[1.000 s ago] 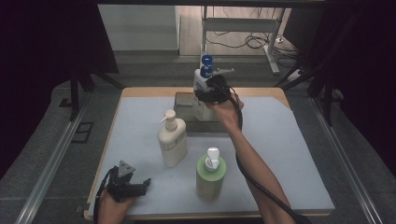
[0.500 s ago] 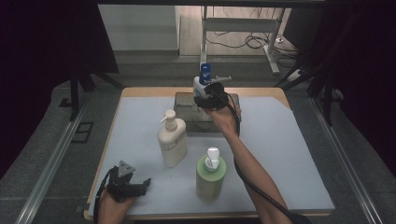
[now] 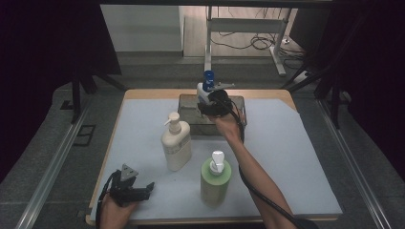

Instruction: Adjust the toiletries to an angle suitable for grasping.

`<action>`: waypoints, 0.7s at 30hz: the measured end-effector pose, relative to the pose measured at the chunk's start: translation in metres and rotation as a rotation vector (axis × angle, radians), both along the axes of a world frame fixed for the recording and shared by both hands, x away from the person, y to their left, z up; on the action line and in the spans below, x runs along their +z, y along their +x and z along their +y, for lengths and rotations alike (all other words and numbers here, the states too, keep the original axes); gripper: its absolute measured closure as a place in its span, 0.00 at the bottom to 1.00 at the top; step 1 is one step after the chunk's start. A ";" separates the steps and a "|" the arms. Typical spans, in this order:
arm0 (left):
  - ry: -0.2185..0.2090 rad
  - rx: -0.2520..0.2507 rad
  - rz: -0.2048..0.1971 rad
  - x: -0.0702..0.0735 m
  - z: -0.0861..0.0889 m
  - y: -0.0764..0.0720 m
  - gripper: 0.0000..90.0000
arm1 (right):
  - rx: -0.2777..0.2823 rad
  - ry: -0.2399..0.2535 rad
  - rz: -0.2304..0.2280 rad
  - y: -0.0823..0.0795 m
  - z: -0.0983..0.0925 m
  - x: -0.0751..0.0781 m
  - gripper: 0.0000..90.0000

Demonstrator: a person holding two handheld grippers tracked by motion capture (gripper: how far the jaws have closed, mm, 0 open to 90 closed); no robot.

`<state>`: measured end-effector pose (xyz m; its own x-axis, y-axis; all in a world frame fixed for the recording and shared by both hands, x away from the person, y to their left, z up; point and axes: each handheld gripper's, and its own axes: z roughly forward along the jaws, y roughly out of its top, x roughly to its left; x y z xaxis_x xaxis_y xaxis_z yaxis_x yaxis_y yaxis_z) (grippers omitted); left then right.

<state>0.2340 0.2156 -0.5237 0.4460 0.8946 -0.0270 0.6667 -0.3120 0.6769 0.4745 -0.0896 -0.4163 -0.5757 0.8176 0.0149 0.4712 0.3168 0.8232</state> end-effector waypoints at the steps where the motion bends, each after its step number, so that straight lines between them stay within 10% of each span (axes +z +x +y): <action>1: 0.000 0.000 0.000 0.000 0.000 0.000 0.12 | 0.004 0.001 -0.002 0.000 0.000 -0.001 0.43; 21: 0.000 0.000 0.000 0.000 0.000 0.000 0.12 | 0.069 -0.001 0.047 -0.009 -0.015 -0.002 0.39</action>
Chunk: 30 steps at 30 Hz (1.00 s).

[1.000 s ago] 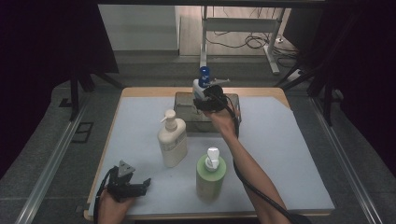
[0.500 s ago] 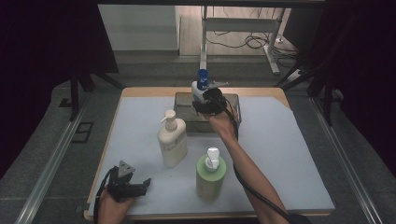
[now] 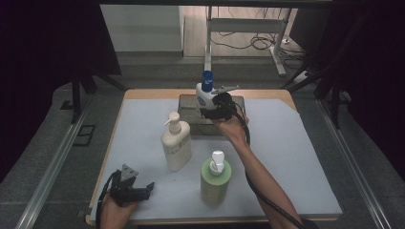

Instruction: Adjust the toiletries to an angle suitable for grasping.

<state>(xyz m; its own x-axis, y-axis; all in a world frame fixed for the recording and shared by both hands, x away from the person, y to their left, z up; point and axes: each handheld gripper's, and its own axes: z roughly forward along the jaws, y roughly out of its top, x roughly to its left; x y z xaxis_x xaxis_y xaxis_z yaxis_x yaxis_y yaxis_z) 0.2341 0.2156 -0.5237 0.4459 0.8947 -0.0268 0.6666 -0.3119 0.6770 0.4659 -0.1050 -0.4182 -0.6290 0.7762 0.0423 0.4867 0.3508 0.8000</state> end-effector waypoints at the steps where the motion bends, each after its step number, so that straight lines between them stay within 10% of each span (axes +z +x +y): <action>1: 0.000 0.000 0.000 0.000 0.000 0.000 0.12 | 0.003 -0.001 0.001 -0.001 -0.001 0.000 0.39; 17: 0.000 0.000 0.000 0.000 0.000 0.000 0.12 | 0.055 -0.028 -0.013 -0.027 -0.028 -0.005 0.61; 30: 0.000 0.000 0.000 0.000 0.000 0.000 0.12 | -0.029 -0.034 -0.005 -0.020 -0.051 -0.016 0.81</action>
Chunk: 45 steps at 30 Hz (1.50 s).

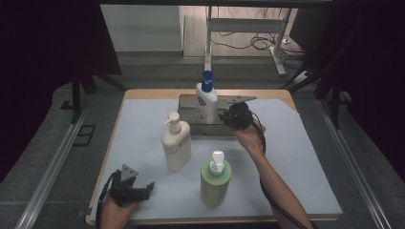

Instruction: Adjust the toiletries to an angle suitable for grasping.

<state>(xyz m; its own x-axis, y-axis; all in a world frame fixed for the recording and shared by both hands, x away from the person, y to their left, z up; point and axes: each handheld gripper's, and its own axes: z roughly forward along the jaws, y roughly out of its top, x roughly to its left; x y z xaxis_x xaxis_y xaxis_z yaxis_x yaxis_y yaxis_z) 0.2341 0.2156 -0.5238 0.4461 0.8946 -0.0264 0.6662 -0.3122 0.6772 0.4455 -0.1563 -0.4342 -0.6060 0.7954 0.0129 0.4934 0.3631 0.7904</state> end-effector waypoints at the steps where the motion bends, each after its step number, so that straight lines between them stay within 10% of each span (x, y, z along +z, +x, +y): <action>1: -0.001 0.000 0.000 0.000 0.000 0.000 0.12 | -0.008 0.005 0.001 0.001 0.000 -0.001 0.82; 13: 0.000 0.000 0.000 0.000 0.000 0.000 0.12 | -0.051 0.015 0.032 0.023 0.013 -0.013 0.98; 45: 0.000 0.000 0.001 0.000 0.000 0.000 0.12 | -0.056 -0.027 0.066 0.028 0.043 -0.029 0.99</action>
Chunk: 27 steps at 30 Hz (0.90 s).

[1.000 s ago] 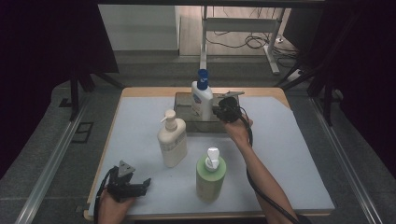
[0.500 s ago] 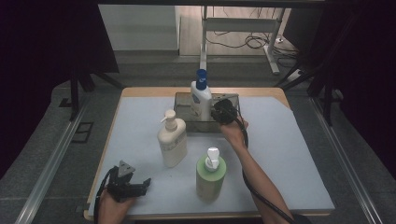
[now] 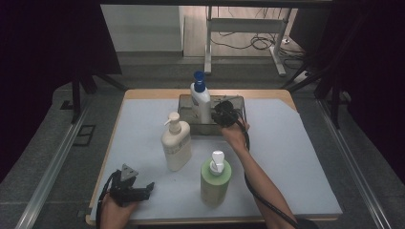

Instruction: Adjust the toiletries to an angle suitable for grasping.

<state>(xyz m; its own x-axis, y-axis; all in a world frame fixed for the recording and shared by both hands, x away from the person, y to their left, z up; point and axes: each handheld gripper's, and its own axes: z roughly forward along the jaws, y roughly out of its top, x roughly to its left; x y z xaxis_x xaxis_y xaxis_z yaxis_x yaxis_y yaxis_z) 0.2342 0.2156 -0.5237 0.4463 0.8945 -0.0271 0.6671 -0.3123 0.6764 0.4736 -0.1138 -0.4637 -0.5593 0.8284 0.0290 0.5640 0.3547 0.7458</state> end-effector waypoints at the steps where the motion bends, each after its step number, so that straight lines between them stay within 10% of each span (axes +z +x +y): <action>1: 0.000 0.000 0.000 0.000 0.000 0.000 0.12 | 0.001 0.002 0.002 0.000 0.001 0.000 0.99; 27: 0.000 0.000 0.000 0.000 0.000 0.000 0.12 | 0.016 0.006 0.012 0.004 0.020 -0.002 0.99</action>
<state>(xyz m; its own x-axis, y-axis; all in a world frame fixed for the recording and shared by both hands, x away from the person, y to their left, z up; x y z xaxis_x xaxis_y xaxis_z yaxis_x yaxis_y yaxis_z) 0.2342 0.2156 -0.5237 0.4461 0.8946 -0.0273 0.6672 -0.3122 0.6763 0.4778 -0.0936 -0.4653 -0.5722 0.8191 0.0407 0.5670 0.3592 0.7412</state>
